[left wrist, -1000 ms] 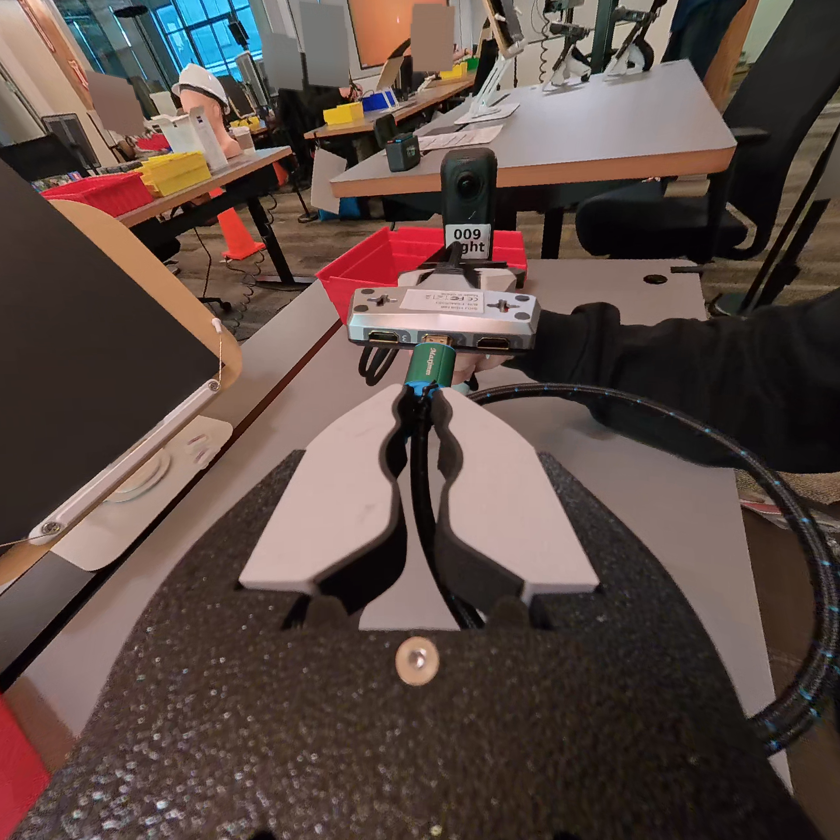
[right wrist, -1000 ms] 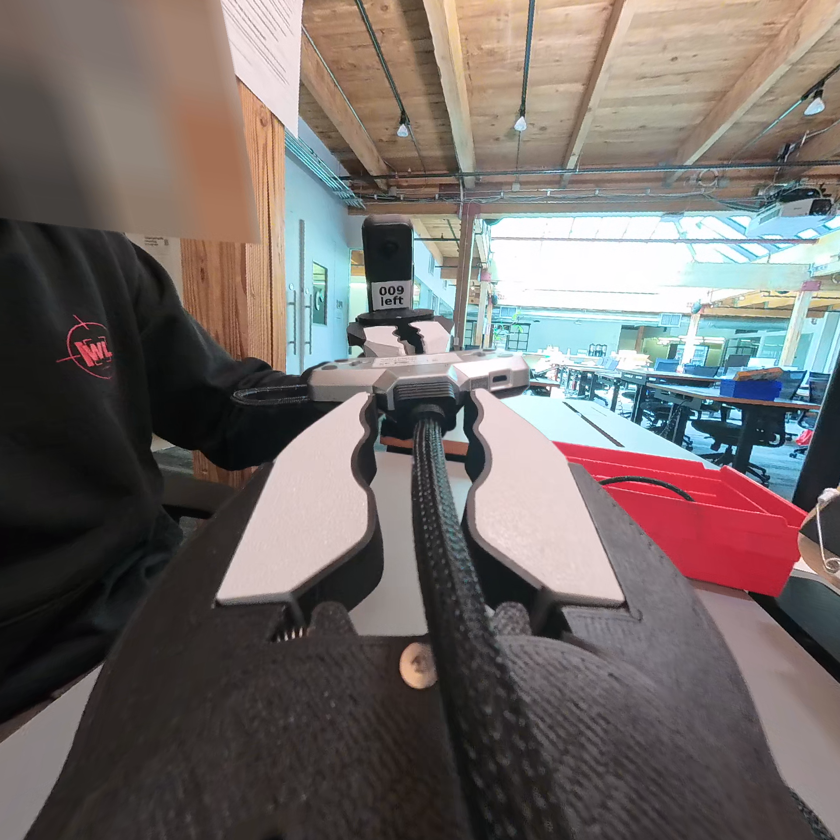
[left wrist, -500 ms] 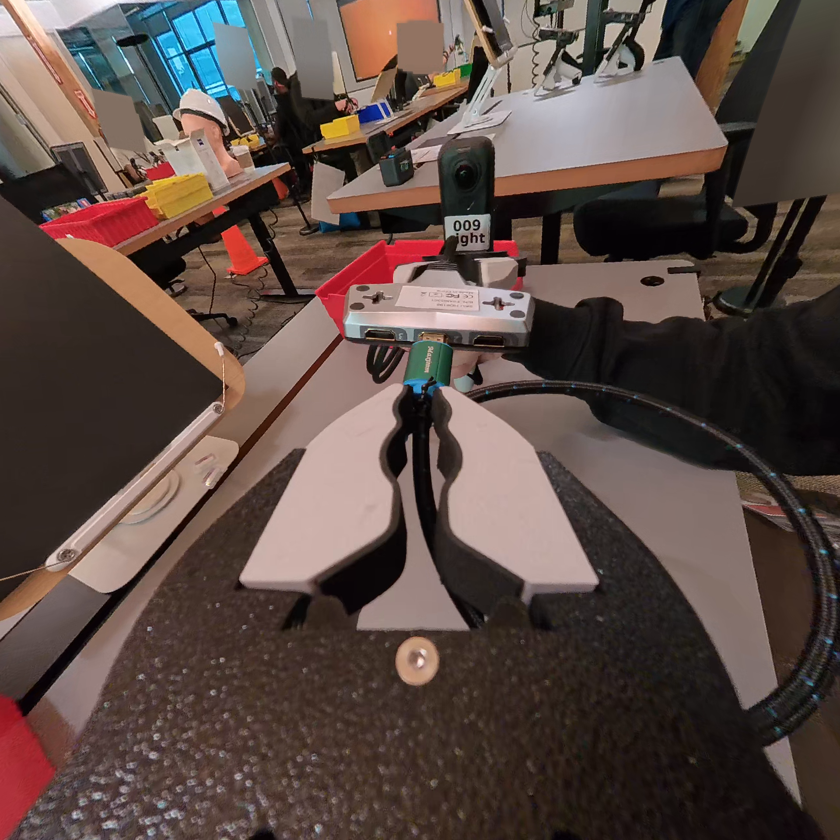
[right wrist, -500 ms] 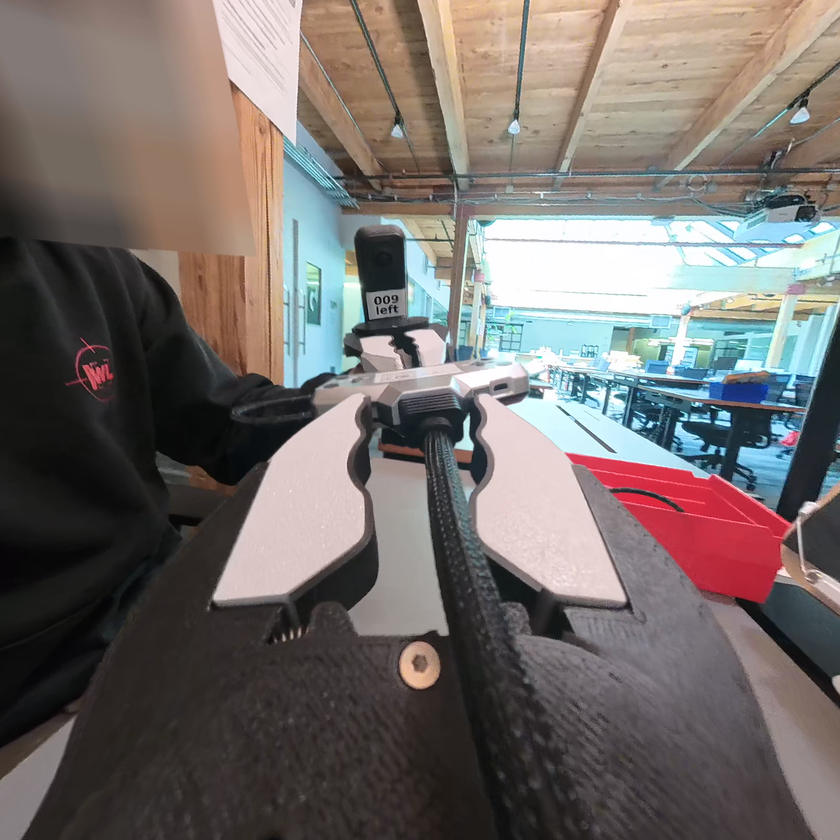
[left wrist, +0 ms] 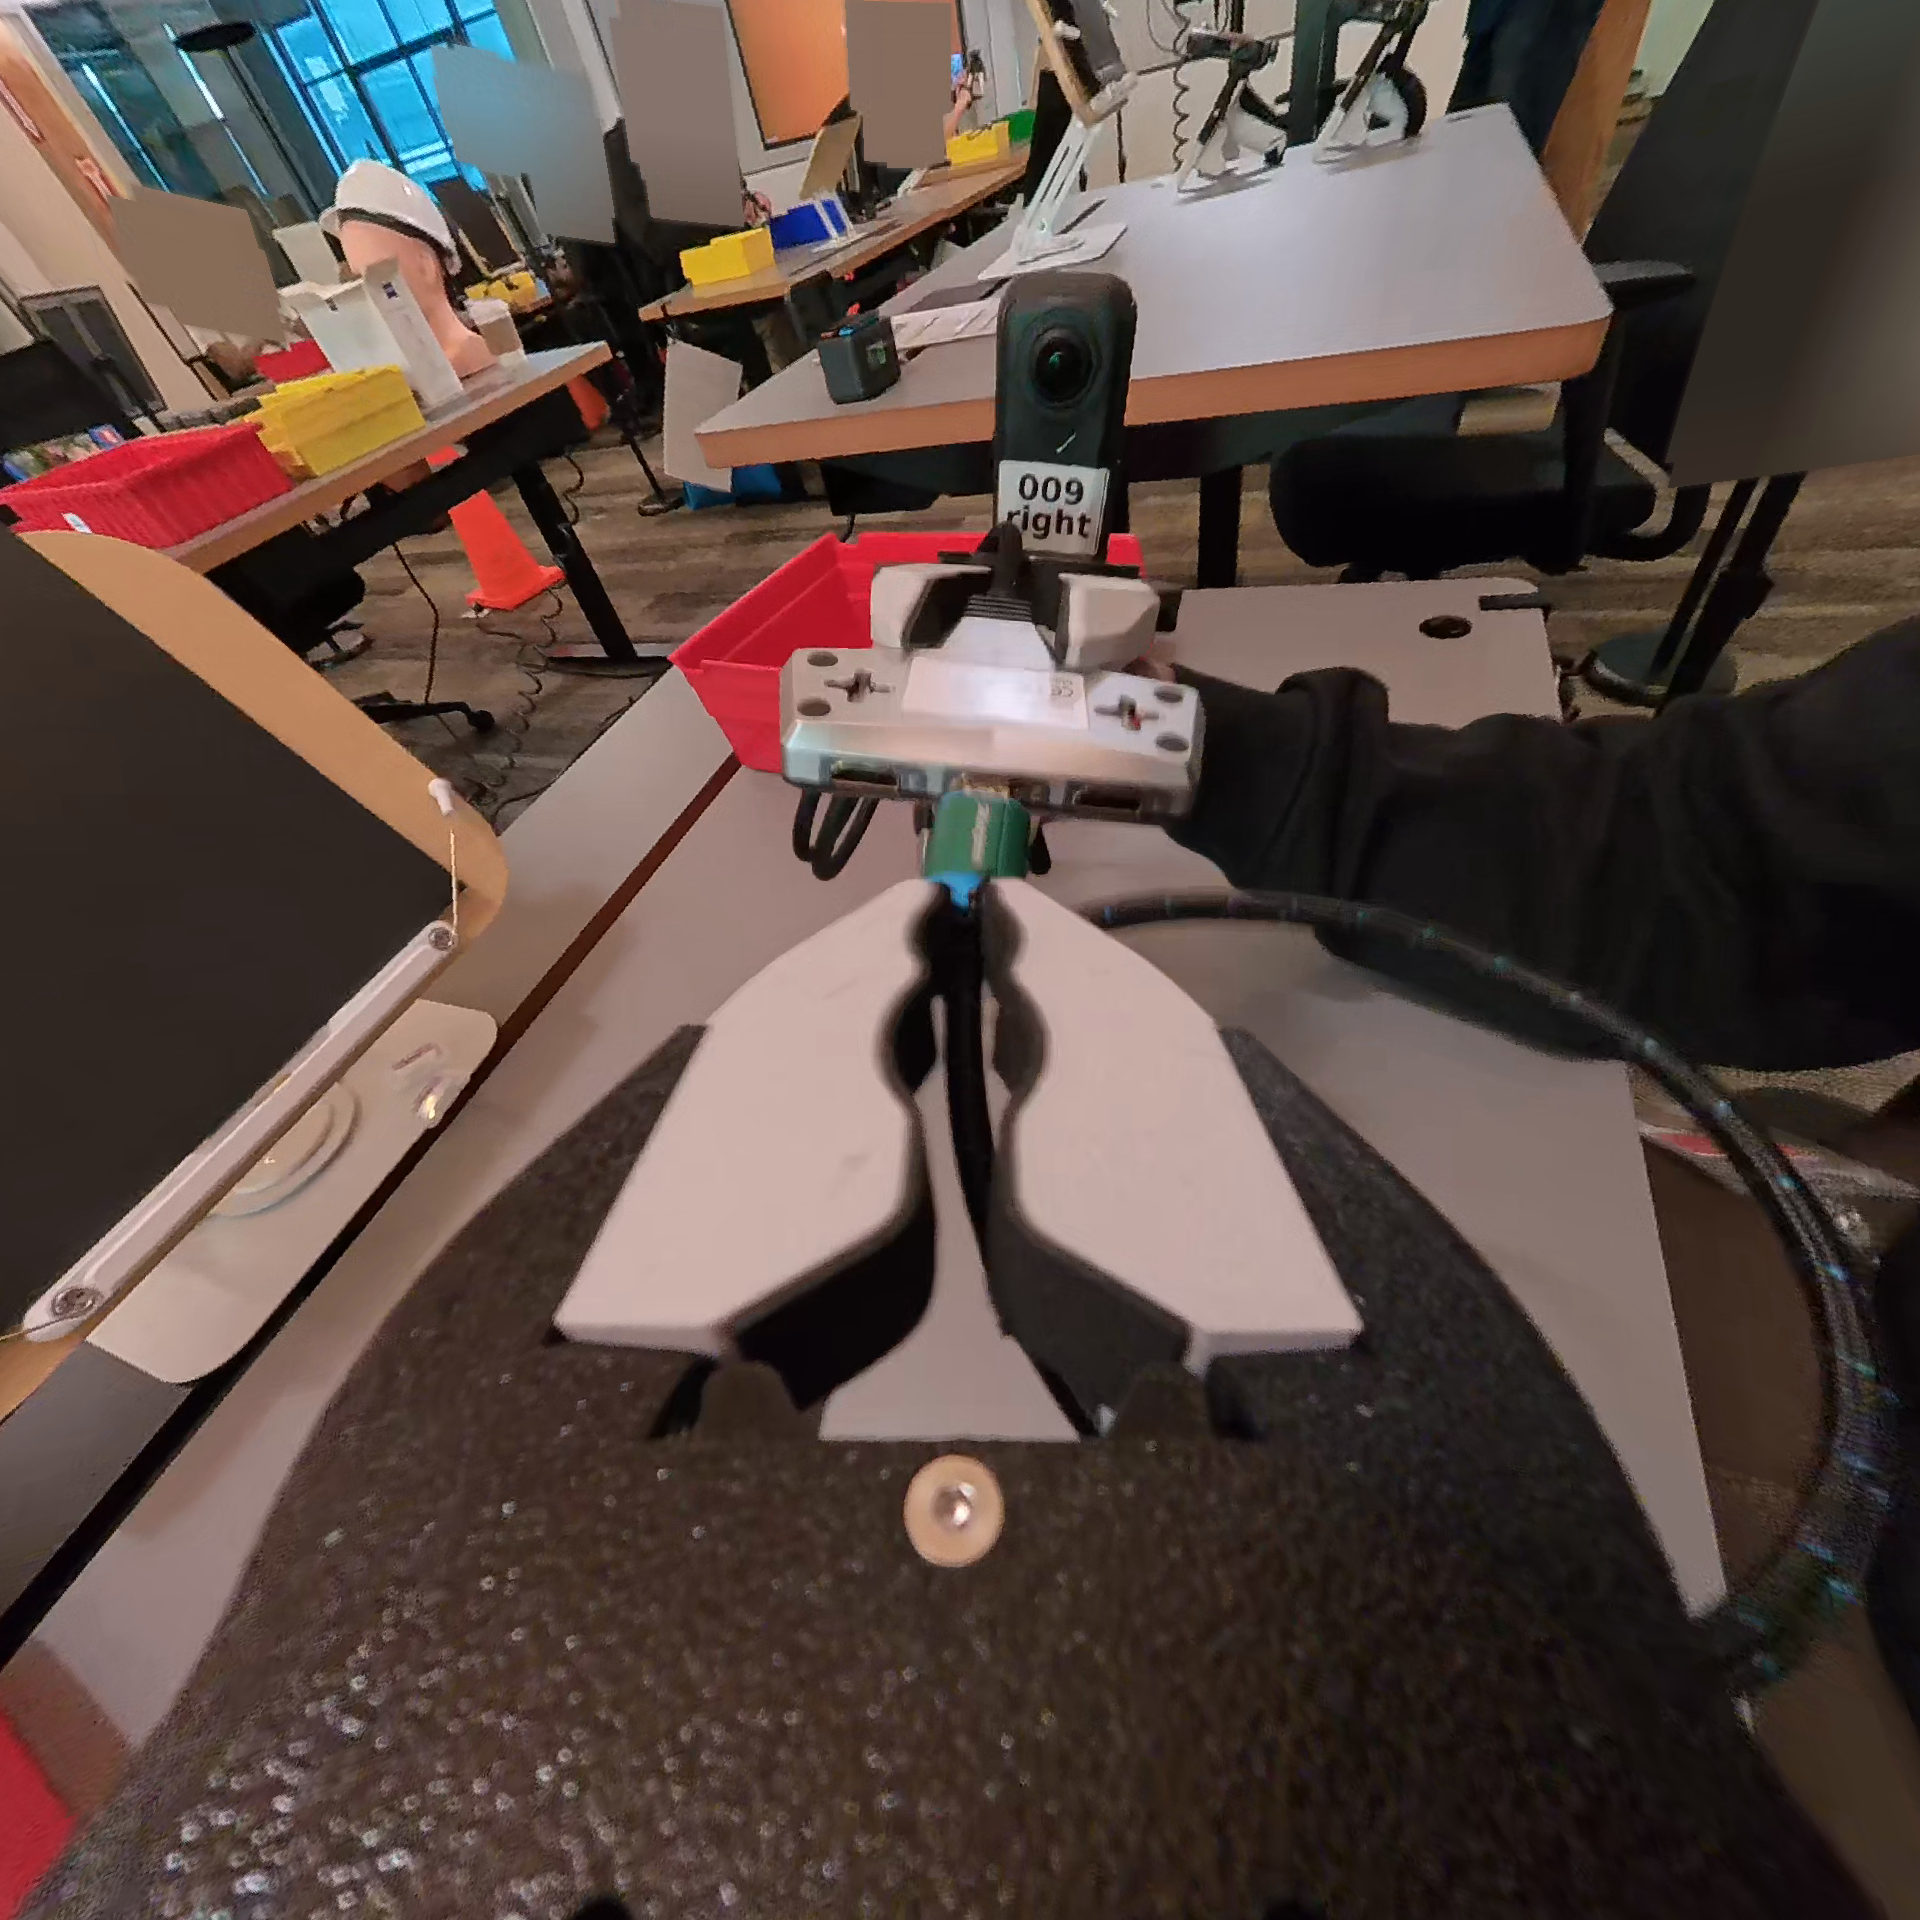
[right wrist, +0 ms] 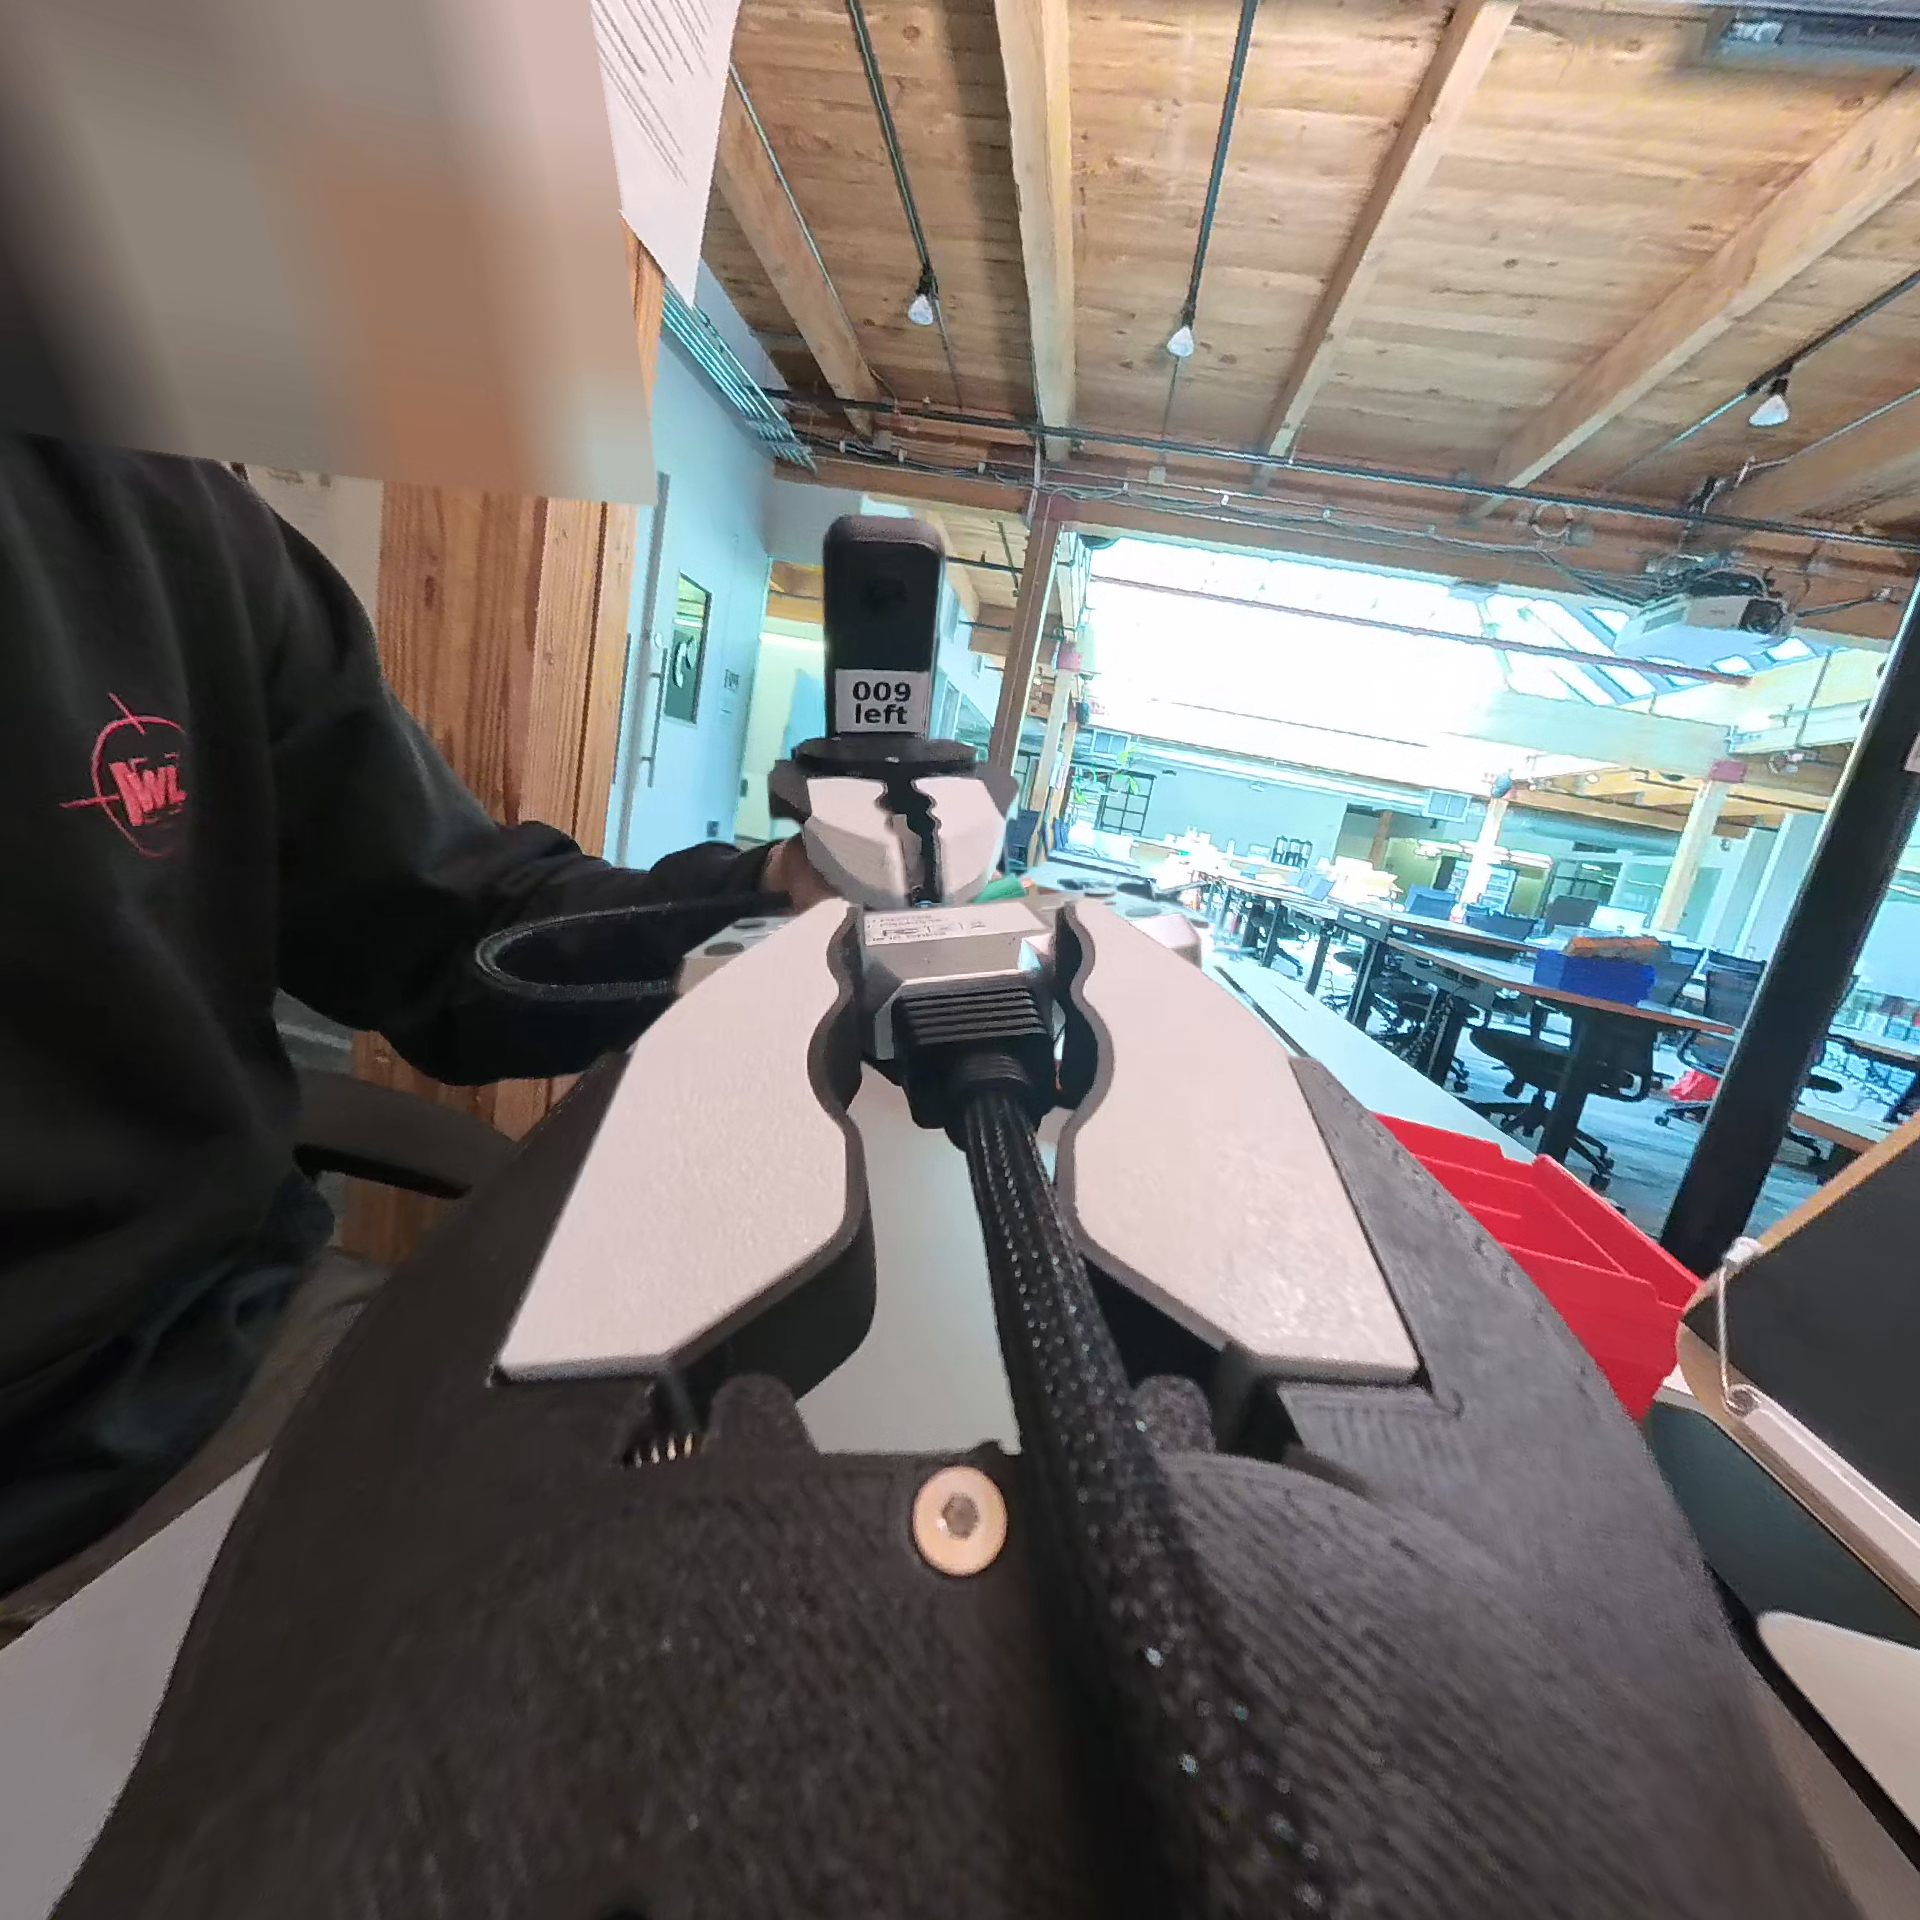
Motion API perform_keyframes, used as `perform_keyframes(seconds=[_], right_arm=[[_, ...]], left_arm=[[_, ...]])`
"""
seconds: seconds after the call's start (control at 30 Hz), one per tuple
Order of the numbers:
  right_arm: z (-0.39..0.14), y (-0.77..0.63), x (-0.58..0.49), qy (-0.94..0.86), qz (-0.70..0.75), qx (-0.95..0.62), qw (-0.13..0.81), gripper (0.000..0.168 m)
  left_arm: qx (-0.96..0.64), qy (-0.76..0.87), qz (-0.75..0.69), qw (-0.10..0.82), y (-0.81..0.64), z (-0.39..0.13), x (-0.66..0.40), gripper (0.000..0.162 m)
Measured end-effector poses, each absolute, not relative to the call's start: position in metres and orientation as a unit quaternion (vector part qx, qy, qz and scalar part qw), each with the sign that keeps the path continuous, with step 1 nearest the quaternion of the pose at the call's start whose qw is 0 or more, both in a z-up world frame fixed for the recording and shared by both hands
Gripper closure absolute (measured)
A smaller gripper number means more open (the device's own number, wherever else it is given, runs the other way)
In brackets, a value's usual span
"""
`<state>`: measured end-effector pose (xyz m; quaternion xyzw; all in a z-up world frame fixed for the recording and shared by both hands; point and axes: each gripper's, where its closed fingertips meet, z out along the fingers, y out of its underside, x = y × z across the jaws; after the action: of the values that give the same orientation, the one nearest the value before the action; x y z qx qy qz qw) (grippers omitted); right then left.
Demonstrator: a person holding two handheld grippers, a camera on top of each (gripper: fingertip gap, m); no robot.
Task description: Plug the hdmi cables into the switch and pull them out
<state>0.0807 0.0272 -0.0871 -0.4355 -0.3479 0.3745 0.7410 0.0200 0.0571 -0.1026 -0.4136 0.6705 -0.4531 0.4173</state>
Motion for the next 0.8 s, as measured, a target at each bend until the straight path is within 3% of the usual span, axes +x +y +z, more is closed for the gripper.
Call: perform_keyframes(seconds=[0.1,0.2,0.27,0.57,0.7,0.8], right_arm=[[-0.089,0.026,0.086,-0.347,0.370,-0.442,0.740,0.124],[-0.102,0.034,0.079,-0.368,0.351,-0.472,0.720,0.142],[-0.104,0.029,0.066,-0.395,0.362,-0.449,0.715,0.163],[-0.100,0.024,0.075,-0.393,0.368,-0.432,0.724,0.164],[-0.094,0.017,0.082,-0.388,0.375,-0.404,0.739,0.164],[-0.088,0.007,0.090,-0.387,0.391,-0.379,0.744,0.164]], left_arm=[[-0.413,0.660,-0.473,0.413,0.058,-0.095,0.019,0.161],[-0.405,0.655,-0.489,0.410,0.054,-0.091,0.022,0.161],[-0.401,0.670,-0.468,0.413,0.051,-0.095,0.026,0.161],[-0.442,0.650,-0.484,0.384,0.062,-0.124,0.019,0.161],[-0.545,0.626,-0.473,0.296,0.080,-0.157,0.010,0.161],[-0.619,0.615,-0.459,0.168,0.087,-0.208,-0.001,0.160]])
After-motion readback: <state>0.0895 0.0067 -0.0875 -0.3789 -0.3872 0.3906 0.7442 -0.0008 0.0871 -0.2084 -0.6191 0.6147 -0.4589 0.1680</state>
